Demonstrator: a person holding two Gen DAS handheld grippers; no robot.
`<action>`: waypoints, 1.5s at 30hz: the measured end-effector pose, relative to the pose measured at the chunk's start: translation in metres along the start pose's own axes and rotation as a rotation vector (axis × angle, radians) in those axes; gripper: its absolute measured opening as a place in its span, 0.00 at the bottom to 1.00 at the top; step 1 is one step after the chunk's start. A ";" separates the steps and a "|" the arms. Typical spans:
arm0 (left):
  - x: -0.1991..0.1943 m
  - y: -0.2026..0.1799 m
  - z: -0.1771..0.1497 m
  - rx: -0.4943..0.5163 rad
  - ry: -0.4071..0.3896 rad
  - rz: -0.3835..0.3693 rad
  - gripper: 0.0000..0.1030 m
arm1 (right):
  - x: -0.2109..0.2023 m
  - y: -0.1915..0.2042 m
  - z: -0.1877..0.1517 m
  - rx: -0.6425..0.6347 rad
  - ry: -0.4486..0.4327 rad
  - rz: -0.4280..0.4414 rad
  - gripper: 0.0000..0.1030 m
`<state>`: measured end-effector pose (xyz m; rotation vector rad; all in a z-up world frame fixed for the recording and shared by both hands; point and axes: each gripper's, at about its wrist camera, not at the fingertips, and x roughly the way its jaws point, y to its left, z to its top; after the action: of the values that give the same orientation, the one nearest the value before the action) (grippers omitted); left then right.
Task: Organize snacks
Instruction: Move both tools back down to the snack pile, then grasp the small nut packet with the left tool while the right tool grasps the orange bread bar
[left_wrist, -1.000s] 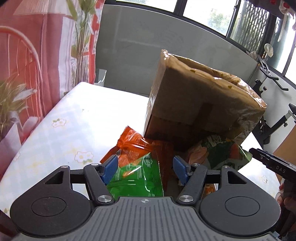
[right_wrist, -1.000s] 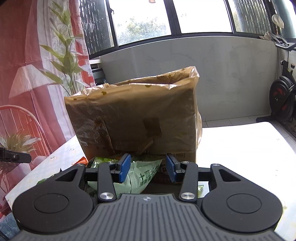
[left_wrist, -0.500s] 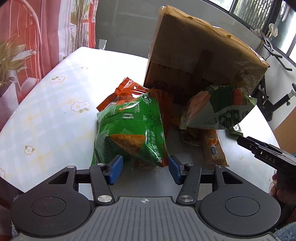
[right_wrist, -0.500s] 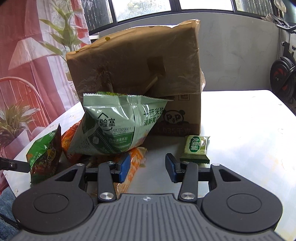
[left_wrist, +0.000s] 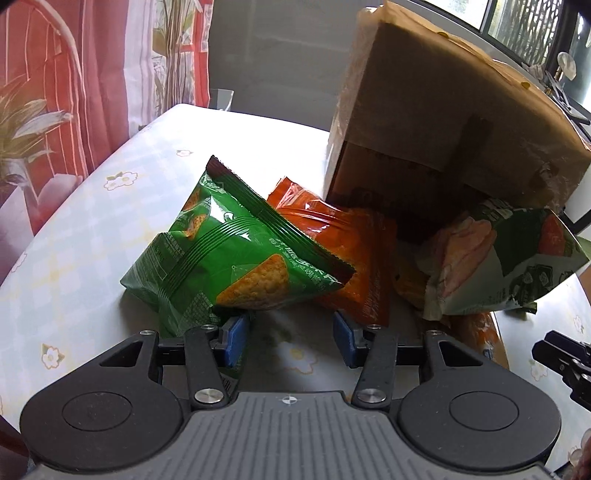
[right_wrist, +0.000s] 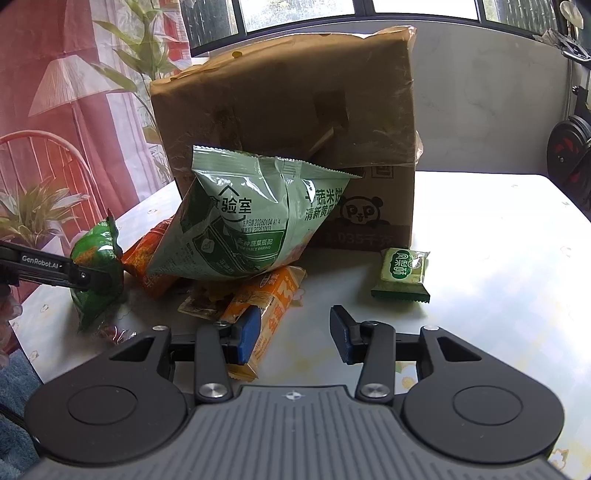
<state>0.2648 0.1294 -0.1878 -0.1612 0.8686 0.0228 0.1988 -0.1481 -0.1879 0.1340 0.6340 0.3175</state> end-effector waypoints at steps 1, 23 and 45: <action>0.000 0.002 0.000 -0.013 0.002 -0.005 0.49 | 0.000 0.000 0.000 -0.001 0.000 0.001 0.44; 0.004 -0.031 -0.044 -0.029 0.141 -0.067 0.50 | 0.003 0.006 -0.008 -0.009 0.014 0.028 0.44; 0.014 -0.060 -0.061 0.183 -0.039 0.062 0.25 | 0.008 0.005 -0.016 -0.004 0.019 -0.002 0.47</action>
<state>0.2323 0.0606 -0.2293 0.0377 0.8321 0.0044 0.1937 -0.1405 -0.2043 0.1266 0.6527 0.3179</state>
